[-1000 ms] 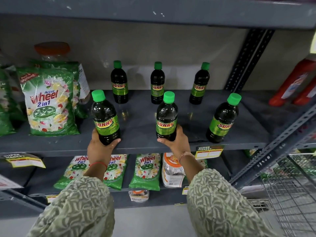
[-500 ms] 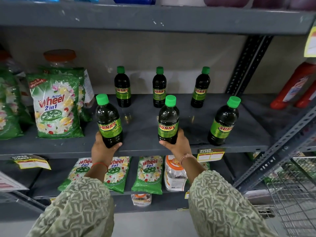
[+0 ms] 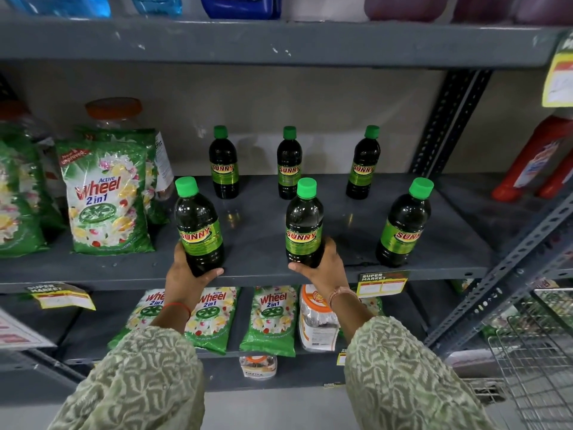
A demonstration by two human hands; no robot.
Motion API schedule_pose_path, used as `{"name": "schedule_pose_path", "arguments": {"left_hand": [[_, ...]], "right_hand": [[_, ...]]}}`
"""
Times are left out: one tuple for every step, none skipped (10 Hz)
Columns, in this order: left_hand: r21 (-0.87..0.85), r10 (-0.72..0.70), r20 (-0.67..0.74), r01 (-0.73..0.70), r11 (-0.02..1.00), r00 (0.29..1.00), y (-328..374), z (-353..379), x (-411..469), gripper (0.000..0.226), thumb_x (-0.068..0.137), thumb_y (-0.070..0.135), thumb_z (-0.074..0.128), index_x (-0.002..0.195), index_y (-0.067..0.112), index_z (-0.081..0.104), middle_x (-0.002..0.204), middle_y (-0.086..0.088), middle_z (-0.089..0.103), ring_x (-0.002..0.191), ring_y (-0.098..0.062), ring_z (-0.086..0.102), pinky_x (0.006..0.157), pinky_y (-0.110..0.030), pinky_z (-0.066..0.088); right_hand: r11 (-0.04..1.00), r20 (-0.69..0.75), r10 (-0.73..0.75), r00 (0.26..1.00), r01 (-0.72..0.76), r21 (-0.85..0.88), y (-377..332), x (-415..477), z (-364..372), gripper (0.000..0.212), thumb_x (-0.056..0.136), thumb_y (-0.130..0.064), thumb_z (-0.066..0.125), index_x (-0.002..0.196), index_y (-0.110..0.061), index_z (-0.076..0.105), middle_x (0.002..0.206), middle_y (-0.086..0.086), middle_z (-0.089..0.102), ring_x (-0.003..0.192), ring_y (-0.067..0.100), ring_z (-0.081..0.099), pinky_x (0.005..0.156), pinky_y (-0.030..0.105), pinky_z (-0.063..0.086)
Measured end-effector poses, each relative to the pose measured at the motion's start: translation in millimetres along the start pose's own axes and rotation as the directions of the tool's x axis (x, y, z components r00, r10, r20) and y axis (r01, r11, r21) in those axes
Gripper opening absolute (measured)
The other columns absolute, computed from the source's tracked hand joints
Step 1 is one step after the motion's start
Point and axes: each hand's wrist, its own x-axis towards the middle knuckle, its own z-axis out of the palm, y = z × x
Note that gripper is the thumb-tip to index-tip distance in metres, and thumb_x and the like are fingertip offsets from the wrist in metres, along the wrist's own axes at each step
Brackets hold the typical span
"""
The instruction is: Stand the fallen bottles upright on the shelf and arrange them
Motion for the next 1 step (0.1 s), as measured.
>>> {"name": "schedule_pose_path", "arguments": {"left_hand": [[0.009, 0.079, -0.116, -0.078, 0.997, 0.990, -1.0, 2.8, -28.4, 0.108, 0.068, 0.055, 0.063, 0.145, 0.014, 0.000, 0.157, -0.012, 0.008, 0.145, -0.026, 0.007, 0.119, -0.045, 0.014]], "right_hand": [[0.993, -0.156, -0.106, 0.982, 0.098, -0.063, 2.9, -28.4, 1.8, 0.104, 0.065, -0.056, 0.071, 0.143, -0.016, 0.015, 0.154, 0.007, 0.020, 0.142, 0.022, 0.018, 0.114, 0.042, 0.027]]}}
